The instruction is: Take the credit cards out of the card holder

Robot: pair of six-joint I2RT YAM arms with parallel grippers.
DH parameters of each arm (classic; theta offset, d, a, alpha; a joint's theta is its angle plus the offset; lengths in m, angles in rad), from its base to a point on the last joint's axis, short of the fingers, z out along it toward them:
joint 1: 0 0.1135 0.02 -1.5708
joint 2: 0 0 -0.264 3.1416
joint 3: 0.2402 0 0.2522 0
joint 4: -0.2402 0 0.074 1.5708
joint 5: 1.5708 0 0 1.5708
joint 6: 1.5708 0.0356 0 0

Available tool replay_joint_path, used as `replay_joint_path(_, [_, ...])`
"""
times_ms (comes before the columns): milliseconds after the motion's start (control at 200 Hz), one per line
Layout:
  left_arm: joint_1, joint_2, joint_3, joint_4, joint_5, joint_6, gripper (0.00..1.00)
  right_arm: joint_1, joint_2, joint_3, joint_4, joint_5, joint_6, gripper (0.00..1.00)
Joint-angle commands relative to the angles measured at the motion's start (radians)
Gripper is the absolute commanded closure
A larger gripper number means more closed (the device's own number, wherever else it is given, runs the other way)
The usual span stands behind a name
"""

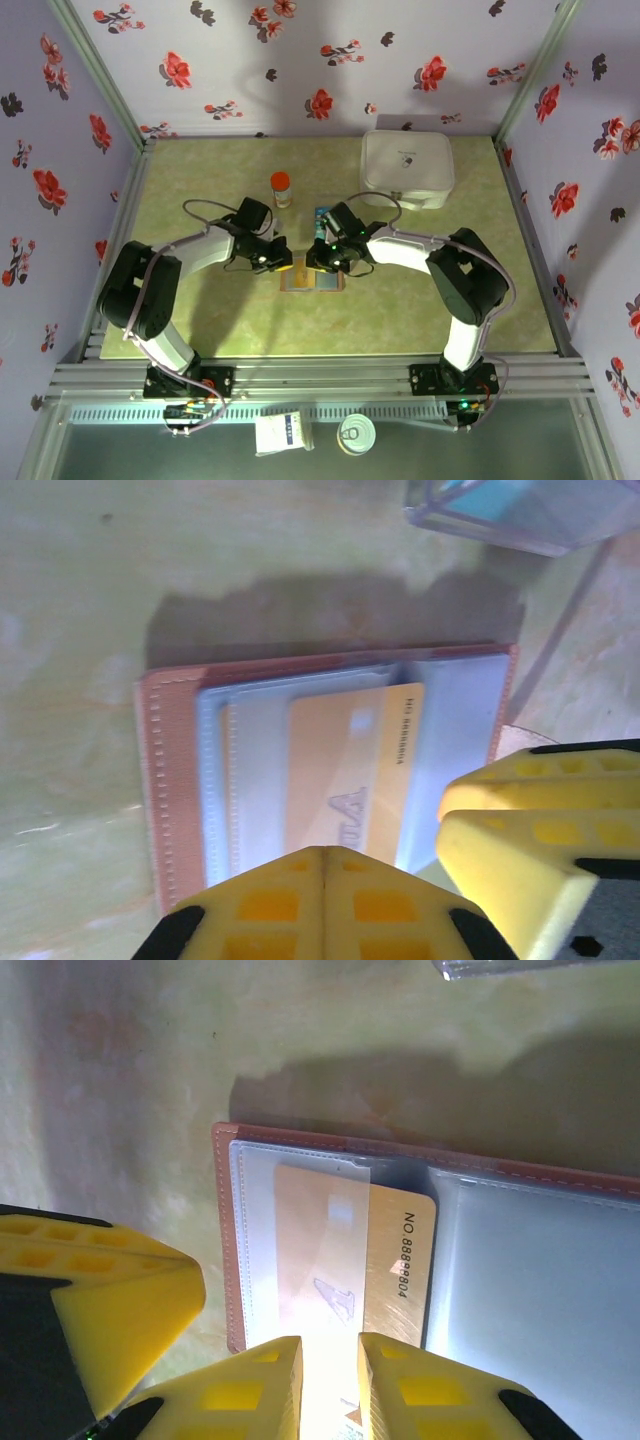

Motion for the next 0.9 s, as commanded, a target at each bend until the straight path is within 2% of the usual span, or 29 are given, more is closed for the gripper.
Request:
replay_joint_path(0, [-0.014,0.034,0.021,-0.029,-0.007,0.012,0.97,-0.001,-0.028,-0.009,-0.006,0.019,-0.002,0.77])
replay_joint_path(570, [-0.019,0.108,-0.014,-0.001,-0.039,0.013,0.99,-0.016,0.025,-0.038,0.013,0.016,0.011,0.74])
replay_joint_path(895, [-0.019,0.105,-0.030,0.005,-0.040,0.007,1.00,-0.019,0.068,-0.060,0.098,-0.050,0.042,0.74])
